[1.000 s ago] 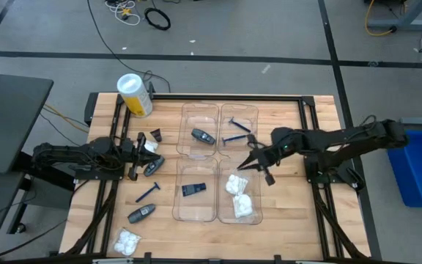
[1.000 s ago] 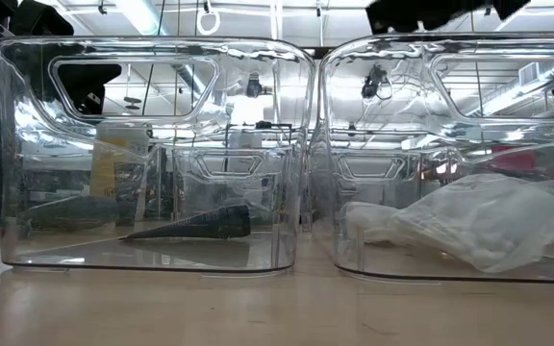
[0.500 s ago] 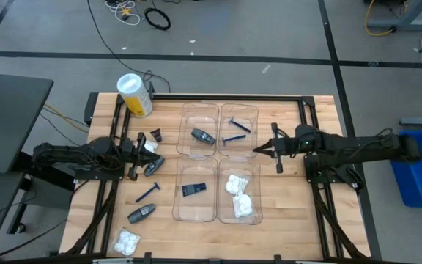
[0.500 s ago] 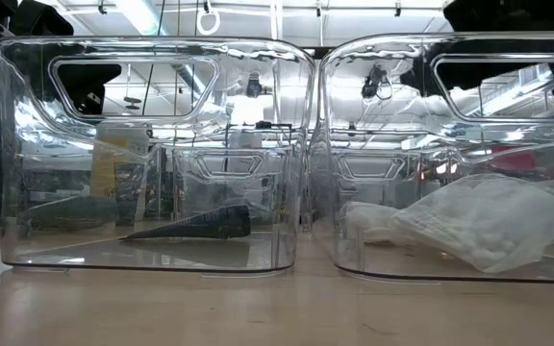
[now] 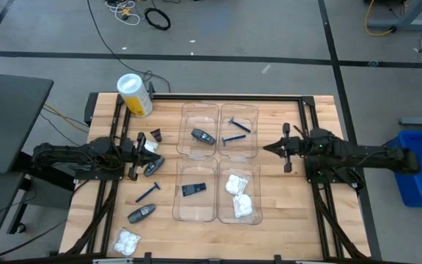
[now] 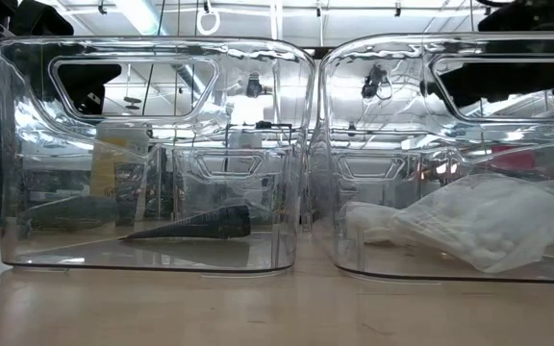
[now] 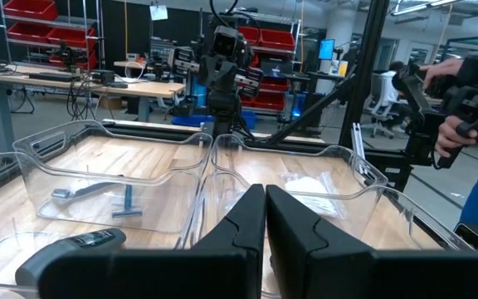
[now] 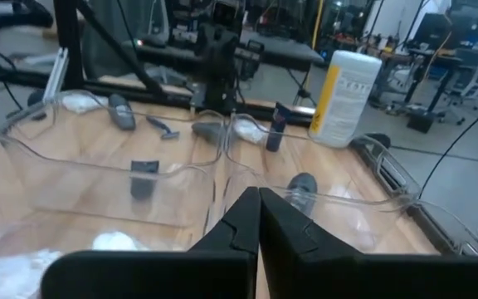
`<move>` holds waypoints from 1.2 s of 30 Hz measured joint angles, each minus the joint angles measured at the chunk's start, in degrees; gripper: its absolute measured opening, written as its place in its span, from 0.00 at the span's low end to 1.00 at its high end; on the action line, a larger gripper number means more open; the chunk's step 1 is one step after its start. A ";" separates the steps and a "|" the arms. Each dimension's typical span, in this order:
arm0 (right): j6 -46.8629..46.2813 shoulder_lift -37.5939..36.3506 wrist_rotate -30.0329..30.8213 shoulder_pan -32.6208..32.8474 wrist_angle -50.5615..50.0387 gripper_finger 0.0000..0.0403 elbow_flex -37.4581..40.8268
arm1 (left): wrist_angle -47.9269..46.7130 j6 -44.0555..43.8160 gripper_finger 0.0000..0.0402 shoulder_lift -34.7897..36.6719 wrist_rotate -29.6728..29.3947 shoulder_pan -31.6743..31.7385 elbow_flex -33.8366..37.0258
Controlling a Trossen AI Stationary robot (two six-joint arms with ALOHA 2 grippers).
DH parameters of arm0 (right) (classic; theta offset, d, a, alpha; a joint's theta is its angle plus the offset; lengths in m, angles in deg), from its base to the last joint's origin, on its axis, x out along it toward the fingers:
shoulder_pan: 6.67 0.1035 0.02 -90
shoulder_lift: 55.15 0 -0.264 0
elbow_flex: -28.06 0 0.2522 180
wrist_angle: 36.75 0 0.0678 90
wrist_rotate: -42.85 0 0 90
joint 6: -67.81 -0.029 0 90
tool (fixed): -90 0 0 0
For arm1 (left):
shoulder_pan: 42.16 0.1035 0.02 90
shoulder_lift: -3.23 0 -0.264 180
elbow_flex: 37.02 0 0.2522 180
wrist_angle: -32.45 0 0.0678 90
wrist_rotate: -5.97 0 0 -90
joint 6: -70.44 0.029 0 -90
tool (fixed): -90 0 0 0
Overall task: Pick & Place Travel size toiletries
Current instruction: Put the shave cream into the bottom left transparent bin
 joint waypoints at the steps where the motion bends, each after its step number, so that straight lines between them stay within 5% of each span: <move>1: -0.06 -1.15 0.00 0.00 -0.11 0.02 0.82 | 0.00 0.00 0.06 0.00 0.00 0.02 -0.01; 21: -3.35 -18.94 -0.04 0.00 -4.23 0.03 9.89 | 0.01 0.01 0.06 0.00 0.00 0.01 0.00; 36: -3.51 -24.01 0.61 0.00 -4.94 0.03 9.89 | 0.00 0.01 0.06 0.00 0.00 0.02 -0.01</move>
